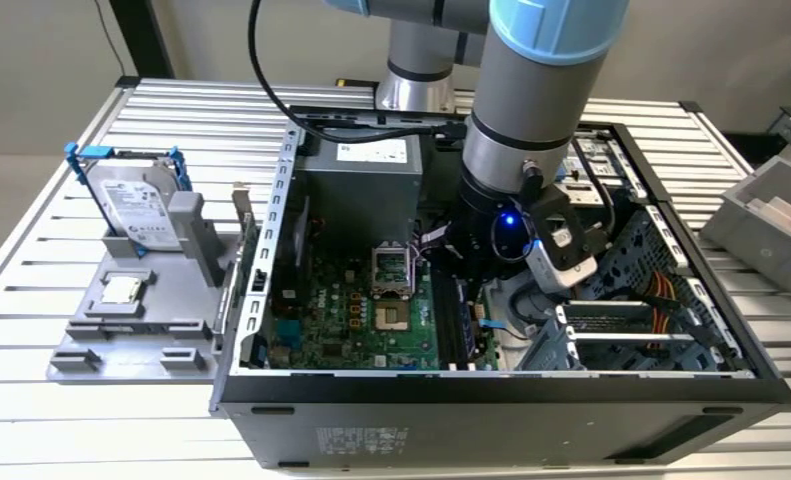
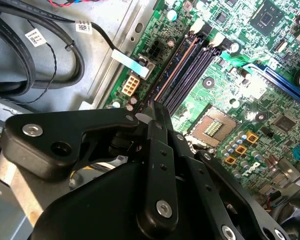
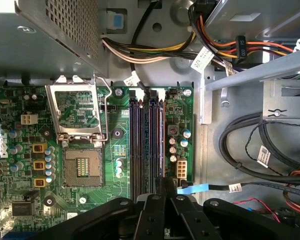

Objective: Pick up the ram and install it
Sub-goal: 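Press down the ram until it locks into place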

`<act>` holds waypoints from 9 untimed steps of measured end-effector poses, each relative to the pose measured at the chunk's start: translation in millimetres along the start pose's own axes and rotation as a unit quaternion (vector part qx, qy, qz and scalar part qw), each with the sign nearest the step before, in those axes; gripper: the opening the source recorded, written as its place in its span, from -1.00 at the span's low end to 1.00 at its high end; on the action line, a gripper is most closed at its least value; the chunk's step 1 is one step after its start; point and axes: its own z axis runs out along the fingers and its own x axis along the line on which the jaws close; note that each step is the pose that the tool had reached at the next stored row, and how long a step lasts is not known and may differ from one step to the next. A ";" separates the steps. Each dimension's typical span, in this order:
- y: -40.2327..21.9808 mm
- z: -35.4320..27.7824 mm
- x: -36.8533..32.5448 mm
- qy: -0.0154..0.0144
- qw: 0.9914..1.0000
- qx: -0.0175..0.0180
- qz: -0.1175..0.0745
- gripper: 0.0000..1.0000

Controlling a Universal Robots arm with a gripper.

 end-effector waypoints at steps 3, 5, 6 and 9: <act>0.0 0.0 0.0 0.000 1.000 0.000 0.000 -1.00; 0.0 -0.1 0.0 0.000 1.000 0.000 0.000 -1.00; 0.0 -0.1 0.0 0.000 1.000 0.000 -0.001 -1.00; 0.1 -0.1 0.0 0.000 1.000 0.000 -0.011 -1.00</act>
